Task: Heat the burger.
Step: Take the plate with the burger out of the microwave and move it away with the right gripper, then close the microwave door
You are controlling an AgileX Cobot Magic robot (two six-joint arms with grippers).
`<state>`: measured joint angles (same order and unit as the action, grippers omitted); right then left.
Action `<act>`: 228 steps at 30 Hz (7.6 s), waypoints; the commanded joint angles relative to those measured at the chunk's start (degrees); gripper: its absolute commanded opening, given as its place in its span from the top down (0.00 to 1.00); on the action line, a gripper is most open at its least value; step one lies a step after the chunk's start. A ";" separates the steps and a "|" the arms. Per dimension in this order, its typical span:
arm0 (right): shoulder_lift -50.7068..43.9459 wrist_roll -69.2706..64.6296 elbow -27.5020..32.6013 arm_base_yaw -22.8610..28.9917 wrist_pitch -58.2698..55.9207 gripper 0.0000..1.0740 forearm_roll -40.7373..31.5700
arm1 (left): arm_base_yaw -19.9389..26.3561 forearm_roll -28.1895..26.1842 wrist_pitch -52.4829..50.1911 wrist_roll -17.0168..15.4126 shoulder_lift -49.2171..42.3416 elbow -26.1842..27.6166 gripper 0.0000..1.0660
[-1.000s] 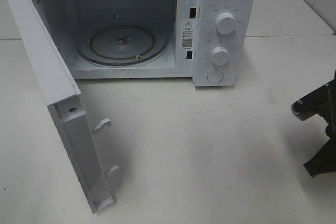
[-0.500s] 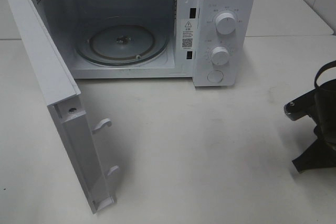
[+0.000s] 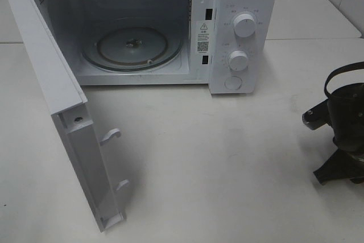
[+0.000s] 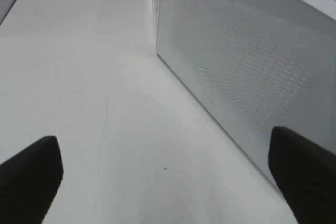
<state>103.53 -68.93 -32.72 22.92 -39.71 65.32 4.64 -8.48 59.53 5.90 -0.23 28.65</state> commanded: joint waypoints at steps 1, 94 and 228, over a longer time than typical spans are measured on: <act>-2.06 0.57 -0.11 -0.11 -1.09 0.47 -0.17 | 0.06 -0.57 -0.06 -0.23 -1.20 -0.23 0.06; -105.31 64.23 3.67 -17.48 -19.77 0.29 -61.65 | 0.06 -0.57 -0.06 -0.23 -1.15 -0.23 0.06; -105.31 64.11 3.67 -17.48 -19.77 0.29 -61.59 | -26.93 20.45 -110.64 -12.49 95.23 -1.03 1.00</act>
<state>-0.23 -5.39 -29.11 5.61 -59.53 3.78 -20.80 15.47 -50.08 -6.76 93.91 25.78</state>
